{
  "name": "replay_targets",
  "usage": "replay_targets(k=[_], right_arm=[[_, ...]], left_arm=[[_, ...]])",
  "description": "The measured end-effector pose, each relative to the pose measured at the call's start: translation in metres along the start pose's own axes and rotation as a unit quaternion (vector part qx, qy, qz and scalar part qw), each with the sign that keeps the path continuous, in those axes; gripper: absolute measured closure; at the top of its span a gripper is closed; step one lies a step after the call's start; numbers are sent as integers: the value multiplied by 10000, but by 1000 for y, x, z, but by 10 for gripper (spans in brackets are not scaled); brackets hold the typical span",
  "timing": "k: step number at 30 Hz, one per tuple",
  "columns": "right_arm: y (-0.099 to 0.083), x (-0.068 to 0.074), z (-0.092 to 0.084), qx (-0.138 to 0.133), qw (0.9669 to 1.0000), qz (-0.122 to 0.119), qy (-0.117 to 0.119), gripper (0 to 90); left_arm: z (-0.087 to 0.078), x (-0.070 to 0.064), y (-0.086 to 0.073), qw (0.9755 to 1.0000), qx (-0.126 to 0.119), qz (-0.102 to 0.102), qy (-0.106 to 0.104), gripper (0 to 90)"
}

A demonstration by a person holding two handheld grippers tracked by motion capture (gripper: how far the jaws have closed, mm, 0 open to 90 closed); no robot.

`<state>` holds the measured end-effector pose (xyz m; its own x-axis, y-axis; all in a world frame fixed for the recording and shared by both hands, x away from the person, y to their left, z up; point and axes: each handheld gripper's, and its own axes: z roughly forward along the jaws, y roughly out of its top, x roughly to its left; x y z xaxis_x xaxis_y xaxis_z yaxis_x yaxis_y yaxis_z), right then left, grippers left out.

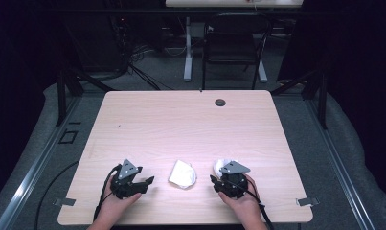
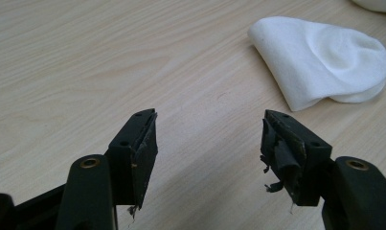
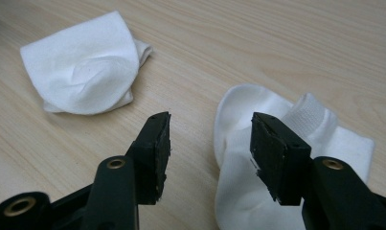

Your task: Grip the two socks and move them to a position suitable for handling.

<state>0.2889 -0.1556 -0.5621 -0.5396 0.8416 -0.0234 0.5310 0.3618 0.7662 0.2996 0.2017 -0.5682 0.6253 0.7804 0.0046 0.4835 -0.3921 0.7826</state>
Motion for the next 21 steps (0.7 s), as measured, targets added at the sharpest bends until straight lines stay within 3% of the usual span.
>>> replay_targets(k=[8, 13, 21], right_arm=[[-2, 0, 2, 43, 9999, 25, 103, 491], [-3, 1, 4, 27, 9998, -45, 190, 469], [-3, 0, 4, 7, 9995, 119, 279, 488]], left_arm=[[0, 3, 0, 10000, 0, -75, 39, 307], [-1, 3, 0, 10000, 21, -59, 34, 307], [-1, 1, 0, 10000, 10, -36, 36, 324]])
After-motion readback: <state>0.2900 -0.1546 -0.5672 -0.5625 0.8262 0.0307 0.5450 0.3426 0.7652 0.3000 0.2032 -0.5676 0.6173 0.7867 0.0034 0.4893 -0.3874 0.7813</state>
